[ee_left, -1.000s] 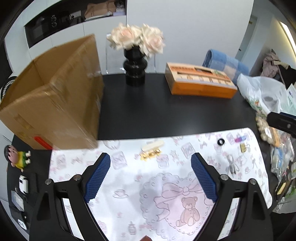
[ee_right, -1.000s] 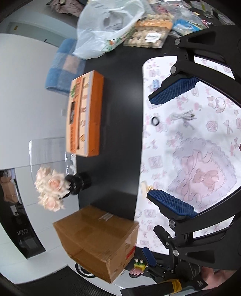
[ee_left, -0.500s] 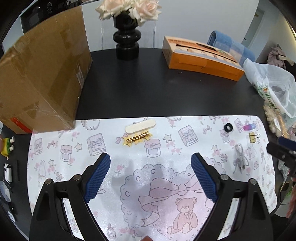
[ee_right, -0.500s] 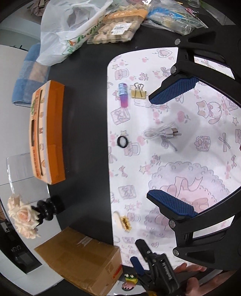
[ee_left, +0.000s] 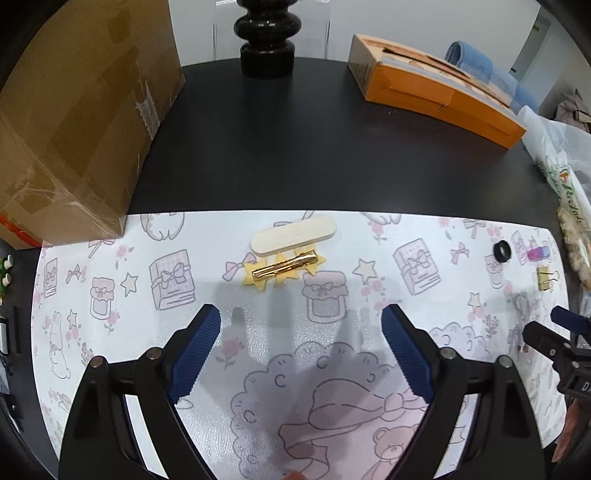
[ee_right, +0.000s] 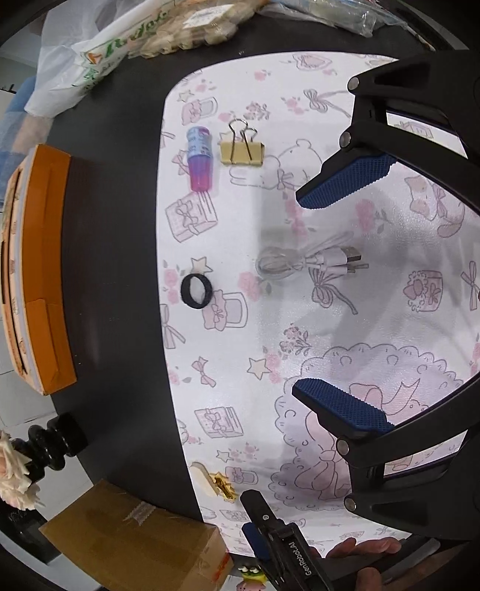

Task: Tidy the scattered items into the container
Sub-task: 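Close the left tool on the gold star hair clip while the right tool grasps the white USB cable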

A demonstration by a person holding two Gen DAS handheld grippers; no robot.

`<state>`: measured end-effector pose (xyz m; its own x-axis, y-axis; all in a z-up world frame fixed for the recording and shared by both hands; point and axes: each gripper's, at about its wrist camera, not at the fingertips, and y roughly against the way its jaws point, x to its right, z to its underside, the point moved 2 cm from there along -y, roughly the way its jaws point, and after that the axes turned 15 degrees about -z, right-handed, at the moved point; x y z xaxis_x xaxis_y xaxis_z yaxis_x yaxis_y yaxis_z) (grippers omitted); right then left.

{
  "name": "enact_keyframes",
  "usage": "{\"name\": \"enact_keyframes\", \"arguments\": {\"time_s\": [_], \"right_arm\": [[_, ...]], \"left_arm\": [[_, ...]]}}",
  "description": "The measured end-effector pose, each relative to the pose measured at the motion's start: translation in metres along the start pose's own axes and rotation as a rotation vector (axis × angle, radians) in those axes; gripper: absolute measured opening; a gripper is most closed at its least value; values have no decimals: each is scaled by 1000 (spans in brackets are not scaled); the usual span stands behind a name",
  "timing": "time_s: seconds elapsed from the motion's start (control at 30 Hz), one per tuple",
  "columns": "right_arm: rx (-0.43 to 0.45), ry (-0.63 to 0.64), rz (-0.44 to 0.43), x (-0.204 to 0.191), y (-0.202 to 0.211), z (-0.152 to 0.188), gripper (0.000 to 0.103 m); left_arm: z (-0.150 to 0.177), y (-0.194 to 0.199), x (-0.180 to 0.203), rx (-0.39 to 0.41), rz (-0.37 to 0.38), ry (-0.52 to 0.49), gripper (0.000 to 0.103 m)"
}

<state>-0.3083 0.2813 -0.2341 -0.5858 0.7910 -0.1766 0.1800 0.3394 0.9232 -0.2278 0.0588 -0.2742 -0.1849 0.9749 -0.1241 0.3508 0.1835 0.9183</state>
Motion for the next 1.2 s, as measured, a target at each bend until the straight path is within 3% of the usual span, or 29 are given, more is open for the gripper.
{"name": "enact_keyframes", "arguments": {"time_s": [0.3,0.5,0.67,0.8,0.87,0.97,1.07,1.2], "right_arm": [[-12,-33,-11,9,-7,-2,93],[-36,-19,2,11,-11,1,80],[-66,-6,9,12,-18,6,60],[-68,14,25,11,-18,9,50],[-66,26,47,11,-17,9,31],[-67,28,59,11,-17,9,15],[-74,47,67,8,-18,10,13],[-79,67,74,2,-19,12,12]], "left_arm": [[-11,-13,1,-14,-11,18,88],[-18,-22,2,-23,-18,30,88],[-23,-30,6,-27,-31,30,88],[-26,-37,5,-37,-51,45,83],[-27,-38,3,-28,-70,49,76],[-28,-37,1,-25,-92,53,67],[-28,-36,-1,-33,-103,52,58],[-24,-34,-1,-47,-99,40,56]]}}
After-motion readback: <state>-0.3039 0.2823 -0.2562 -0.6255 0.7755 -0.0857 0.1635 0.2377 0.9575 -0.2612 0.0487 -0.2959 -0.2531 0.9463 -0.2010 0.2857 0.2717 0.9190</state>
